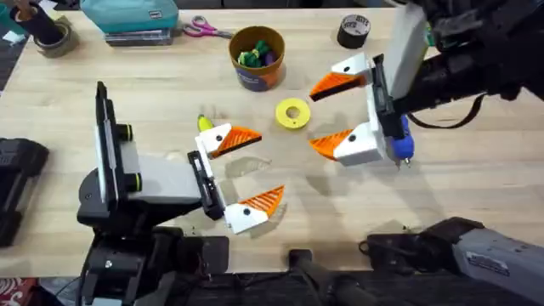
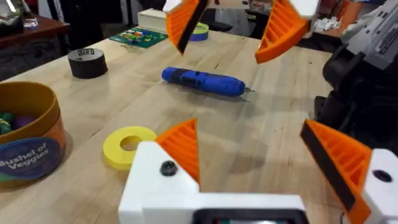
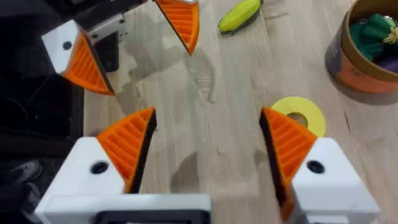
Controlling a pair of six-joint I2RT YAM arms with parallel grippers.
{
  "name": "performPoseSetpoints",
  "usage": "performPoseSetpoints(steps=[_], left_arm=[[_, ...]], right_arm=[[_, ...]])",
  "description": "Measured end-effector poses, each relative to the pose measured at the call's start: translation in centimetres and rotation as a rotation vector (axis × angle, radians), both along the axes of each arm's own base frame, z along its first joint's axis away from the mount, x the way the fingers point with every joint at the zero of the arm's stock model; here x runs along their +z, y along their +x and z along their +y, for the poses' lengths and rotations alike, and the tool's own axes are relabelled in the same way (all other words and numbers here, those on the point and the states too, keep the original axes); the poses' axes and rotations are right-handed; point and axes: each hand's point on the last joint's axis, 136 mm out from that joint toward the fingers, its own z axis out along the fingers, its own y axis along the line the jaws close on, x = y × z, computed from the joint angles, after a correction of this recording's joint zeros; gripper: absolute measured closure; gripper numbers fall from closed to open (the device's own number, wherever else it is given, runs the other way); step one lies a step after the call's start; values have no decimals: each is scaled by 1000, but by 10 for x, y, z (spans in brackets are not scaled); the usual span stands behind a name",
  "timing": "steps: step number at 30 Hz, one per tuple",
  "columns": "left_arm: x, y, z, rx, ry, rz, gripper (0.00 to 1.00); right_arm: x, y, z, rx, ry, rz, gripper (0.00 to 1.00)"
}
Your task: Pick up the gripper from the table and insert it into the empty holder that is missing its gripper. Then pick up a screw, insert it into the mounting hole, and use the screwdriver to tighten it. Finally, clean up the table by picking up the vegetable and placing it into the bucket.
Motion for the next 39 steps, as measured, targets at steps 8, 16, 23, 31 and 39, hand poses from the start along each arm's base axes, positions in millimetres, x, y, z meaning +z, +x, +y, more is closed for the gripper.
performPoseSetpoints(steps=[8, 16, 23, 31, 39], left_arm=[[0, 0, 0, 1, 1, -2, 119], [0, 1, 0, 4, 5, -11, 995], [0, 1, 0, 4, 5, -11, 996], [0, 1, 0, 4, 5, -11, 996], [0, 1, 0, 4, 5, -11, 996]], right_arm=[[0, 0, 0, -15, 4, 22, 4], [-1, 2, -1, -28, -6, 21, 4], [-10, 35, -18, -326, -106, 99, 4], [22, 49, -82, -773, -352, 149, 4], [59, 50, -148, -1095, -470, 113, 3]])
